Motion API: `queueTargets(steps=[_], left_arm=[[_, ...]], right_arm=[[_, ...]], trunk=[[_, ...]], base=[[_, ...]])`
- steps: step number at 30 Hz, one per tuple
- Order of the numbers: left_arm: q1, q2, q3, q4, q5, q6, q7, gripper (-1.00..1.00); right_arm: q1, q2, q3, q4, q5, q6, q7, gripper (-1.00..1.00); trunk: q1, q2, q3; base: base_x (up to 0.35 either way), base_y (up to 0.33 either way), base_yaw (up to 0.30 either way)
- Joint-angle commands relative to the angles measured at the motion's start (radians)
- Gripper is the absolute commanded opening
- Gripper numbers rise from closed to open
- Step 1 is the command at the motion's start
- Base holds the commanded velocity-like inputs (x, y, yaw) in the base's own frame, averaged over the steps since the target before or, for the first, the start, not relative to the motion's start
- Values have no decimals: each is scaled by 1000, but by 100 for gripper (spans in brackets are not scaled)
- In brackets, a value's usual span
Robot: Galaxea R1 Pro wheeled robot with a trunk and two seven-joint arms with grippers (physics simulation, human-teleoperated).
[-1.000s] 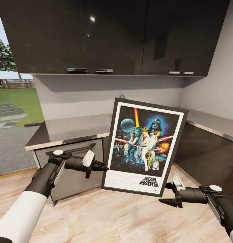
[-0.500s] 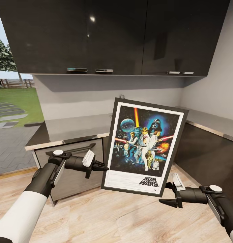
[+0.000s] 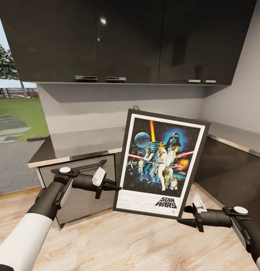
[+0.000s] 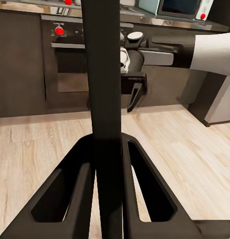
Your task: Pick up the poster from the kitchen countertop and hang it on one of the wall nails in the kitchen.
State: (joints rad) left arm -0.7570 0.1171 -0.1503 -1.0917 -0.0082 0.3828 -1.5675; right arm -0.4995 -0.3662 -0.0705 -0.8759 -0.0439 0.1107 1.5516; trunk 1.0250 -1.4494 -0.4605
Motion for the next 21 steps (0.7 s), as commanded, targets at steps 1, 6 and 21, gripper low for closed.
queueTargets(steps=[1, 6, 21], left_arm=[[-1, 1, -2, -1, -1, 8, -3, -100], [-1, 1, -2, -1, -1, 8, -3, -100], [-1, 0, -1, 0, -1, 8, -3, 100]], right_arm=[[-1, 0, 0, 0, -2, 11, 3, -100], [-1, 0, 3, 0, -2, 11, 3, -100], [-1, 0, 0, 0, -1, 14, 3, -100]], trunk=[[0, -1, -1], [0, -1, -1], [0, -1, -1]], base=[[0, 0, 0], [0, 0, 0], [0, 0, 0]])
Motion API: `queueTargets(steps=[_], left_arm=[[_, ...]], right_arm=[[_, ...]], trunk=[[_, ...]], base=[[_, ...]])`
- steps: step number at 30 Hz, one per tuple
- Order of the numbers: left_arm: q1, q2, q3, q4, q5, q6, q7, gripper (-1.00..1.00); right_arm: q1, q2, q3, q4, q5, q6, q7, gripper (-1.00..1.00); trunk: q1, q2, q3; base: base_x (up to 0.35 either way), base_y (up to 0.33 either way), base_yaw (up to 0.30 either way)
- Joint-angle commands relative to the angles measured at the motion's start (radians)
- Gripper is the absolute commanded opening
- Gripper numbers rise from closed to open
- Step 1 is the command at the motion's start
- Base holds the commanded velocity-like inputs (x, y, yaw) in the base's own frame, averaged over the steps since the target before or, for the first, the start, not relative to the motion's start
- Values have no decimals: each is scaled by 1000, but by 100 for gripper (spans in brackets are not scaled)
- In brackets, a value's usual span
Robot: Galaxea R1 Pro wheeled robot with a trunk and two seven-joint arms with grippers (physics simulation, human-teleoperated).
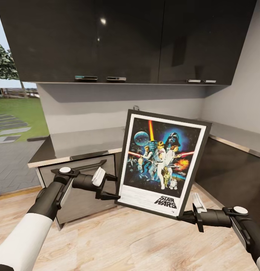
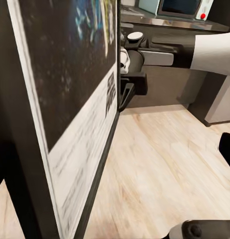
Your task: Pick up the poster from the kitchen countertop and hang it on one of the wall nails in the kitchen.
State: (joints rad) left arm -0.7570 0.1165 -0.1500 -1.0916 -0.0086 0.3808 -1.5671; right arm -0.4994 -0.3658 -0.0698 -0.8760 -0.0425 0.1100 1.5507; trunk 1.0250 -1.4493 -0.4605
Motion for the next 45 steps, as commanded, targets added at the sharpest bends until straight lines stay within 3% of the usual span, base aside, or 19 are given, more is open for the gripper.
queueTargets(steps=[1, 6, 10, 12, 14, 17, 18, 20, 23, 24, 26, 29, 30, 35, 37, 43, 45], left_arm=[[-1, 1, -1, -1, -1, 10, -4, 100], [-1, 2, 0, 0, -2, 28, -4, 100], [-1, 30, 0, 2, -3, 34, -4, 100], [0, 82, 1, 6, -2, 33, -4, 100], [5, 117, 2, 8, -2, 30, -4, 100], [19, 148, 12, 9, -2, 28, -4, 100], [34, 165, 34, 9, 11, 21, -4, 100], [53, 177, 62, 10, 33, 5, -4, 100], [105, 195, 133, 17, 74, -56, -4, 100], [173, 202, 170, 59, 89, -131, -4, 100], [201, 203, 200, 99, 92, -188, -4, 100], [228, 204, 339, 286, 93, -322, -4, 100], [234, 215, 431, 435, 92, -437, -4, 100], [237, 228, 482, 586, 92, -528, -4, 100], [238, 234, 500, 681, 92, -589, -4, 100], [238, 237, 516, 733, 94, -617, -4, 100], [238, 238, 558, 740, 94, -621, -4, 100]], right_arm=[[-1, 0, -1, 0, -2, 15, 4, -100], [-1, 0, -2, 0, -2, 15, 4, -100], [-1, 0, -2, 0, -2, 15, 4, -100], [-1, 1, -2, -1, -2, 15, 3, -100], [-1, 1, -2, -1, -2, 15, 3, -100], [-1, 1, -1, -2, -2, 15, 3, -100], [-1, 1, -1, -3, -2, 16, 3, -100], [-1, 1, -2, -3, -2, 16, 2, -100], [-1, 1, -3, -4, -1, 18, 1, -100], [-1, 1, -4, -4, 1, 22, -1, -100], [-1, 1, -5, -4, 2, 23, -2, -100], [-1, 1, -6, -4, 2, 25, -5, -100], [-1, 3, -7, -4, 2, 26, -6, -100], [-1, 4, -9, -2, 2, 26, -9, -100], [-1, 5, -33, -1, 0, 26, -10, -100], [-1, 5, -50, 0, 0, 26, -11, -100], [-1, 5, -51, 0, 1, 26, -11, -100]], trunk=[[0, -1, -1], [0, -1, -1], [0, -1, -1], [0, -1, -1], [0, -1, -1], [0, -1, -1], [0, -1, -1], [0, -1, -1], [0, -1, -1], [0, -1, -1], [0, -1, -1], [0, -1, -1], [0, -1, -1], [0, -1, -1], [0, -1, -1], [0, -1, -1], [0, -1, -1]], base=[[0, 0, 0], [0, 0, 0], [0, 0, 0], [0, 0, 0], [0, 0, 0], [0, 0, 0], [0, 0, 0], [0, 0, 0], [0, 0, 0], [0, 0, 0], [0, 0, 0], [0, 0, 0], [0, 0, 0], [0, 0, 0], [0, 0, 0], [0, 0, 6], [0, 0, 171]])
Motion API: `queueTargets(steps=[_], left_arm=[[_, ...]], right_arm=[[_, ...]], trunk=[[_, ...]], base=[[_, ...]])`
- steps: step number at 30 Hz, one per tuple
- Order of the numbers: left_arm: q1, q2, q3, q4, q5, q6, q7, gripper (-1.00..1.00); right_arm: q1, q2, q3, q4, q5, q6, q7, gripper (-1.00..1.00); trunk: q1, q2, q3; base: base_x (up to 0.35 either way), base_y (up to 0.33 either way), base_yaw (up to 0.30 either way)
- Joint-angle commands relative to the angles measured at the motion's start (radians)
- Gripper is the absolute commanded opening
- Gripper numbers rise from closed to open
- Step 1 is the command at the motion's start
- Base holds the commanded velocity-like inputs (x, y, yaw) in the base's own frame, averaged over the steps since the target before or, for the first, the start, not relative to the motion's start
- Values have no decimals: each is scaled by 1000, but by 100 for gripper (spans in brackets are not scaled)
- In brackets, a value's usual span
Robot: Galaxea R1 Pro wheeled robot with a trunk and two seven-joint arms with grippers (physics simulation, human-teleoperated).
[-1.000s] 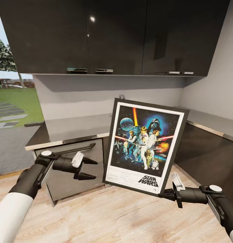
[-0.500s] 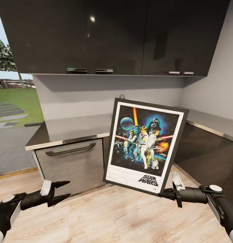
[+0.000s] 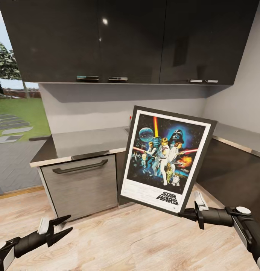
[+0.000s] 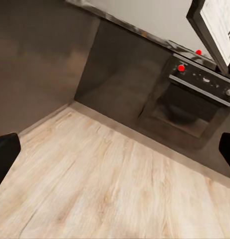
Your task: Pick up the poster from the kitchen countertop and hang it on one of the wall nails in the kitchen.
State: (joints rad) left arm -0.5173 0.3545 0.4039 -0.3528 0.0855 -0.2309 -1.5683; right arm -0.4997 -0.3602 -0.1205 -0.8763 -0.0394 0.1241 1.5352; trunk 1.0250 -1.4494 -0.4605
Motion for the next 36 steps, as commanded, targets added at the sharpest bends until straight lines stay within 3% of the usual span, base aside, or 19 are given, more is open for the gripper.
queueTargets(steps=[1, 8, 26, 36], left_arm=[[-1, 0, 11, 2, 0, -9, -3, 100], [-1, 0, 37, 8, -1, -11, -3, 100], [-1, 1, 39, 13, -1, -7, -3, 100], [-1, 1, 42, 24, -1, -7, -3, 100]], right_arm=[[0, 0, 0, 0, -2, 12, 4, -100], [0, 0, 2, 0, -3, 12, -34, -100], [0, 1, 3, 0, -3, 13, -48, -100], [0, 0, 2, -1, -4, 16, -47, -100]], trunk=[[0, -1, -1], [0, -1, -1], [0, -1, -1], [0, -1, -1]], base=[[0, 0, 215], [0, 0, 262], [-44, 31, 285], [-63, 53, 147]])
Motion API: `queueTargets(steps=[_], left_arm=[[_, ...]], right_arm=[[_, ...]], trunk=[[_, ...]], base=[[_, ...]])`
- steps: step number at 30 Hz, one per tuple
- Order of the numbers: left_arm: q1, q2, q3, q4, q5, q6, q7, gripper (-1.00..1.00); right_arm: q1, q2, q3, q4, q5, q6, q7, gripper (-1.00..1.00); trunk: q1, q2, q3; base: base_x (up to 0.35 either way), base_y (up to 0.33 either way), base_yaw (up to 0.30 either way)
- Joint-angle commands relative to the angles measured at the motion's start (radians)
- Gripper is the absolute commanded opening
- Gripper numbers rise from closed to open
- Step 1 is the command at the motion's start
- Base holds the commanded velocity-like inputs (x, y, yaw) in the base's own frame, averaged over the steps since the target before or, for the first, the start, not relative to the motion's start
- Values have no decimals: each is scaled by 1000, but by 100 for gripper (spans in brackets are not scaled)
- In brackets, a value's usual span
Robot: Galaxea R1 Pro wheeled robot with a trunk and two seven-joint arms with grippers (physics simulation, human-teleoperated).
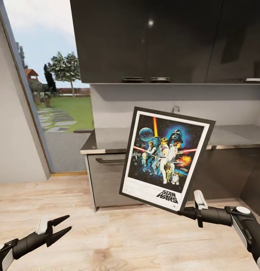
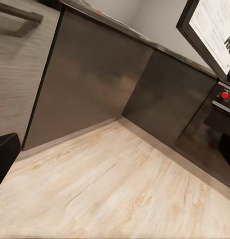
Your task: Pick up the poster from the kitchen countertop and hang it on one of the wall nails in the kitchen.
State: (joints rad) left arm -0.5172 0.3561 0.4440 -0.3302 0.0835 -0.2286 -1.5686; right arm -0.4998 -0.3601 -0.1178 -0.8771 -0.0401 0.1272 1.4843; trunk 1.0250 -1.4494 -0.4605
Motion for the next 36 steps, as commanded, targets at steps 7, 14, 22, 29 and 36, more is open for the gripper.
queueTargets(steps=[7, 14, 22, 29, 36], left_arm=[[-1, 0, 2, 2, 1, -9, 14, 100], [-1, 0, 2, 12, 1, -9, 19, 100], [-1, 1, 2, 21, 1, -9, 19, 100], [-1, 3, 2, 22, 1, -9, 19, 100], [-1, 3, 2, 22, 1, -9, 19, 100]], right_arm=[[0, 0, 0, 0, -4, 12, 4, -100], [0, 1, 1, 0, -4, 12, 4, -100], [0, 1, 1, 0, -3, 11, 4, -100], [0, 1, 2, 0, -3, 11, 4, -100], [0, 1, 3, 0, -3, 11, 4, -100]], trunk=[[0, -1, -1], [0, -1, -1], [0, -1, -1], [0, -1, -1], [0, -1, -1]], base=[[-14, 188, 284], [-104, 272, 286], [-146, 283, 286], [-153, 247, 286], [-155, 260, 286]])
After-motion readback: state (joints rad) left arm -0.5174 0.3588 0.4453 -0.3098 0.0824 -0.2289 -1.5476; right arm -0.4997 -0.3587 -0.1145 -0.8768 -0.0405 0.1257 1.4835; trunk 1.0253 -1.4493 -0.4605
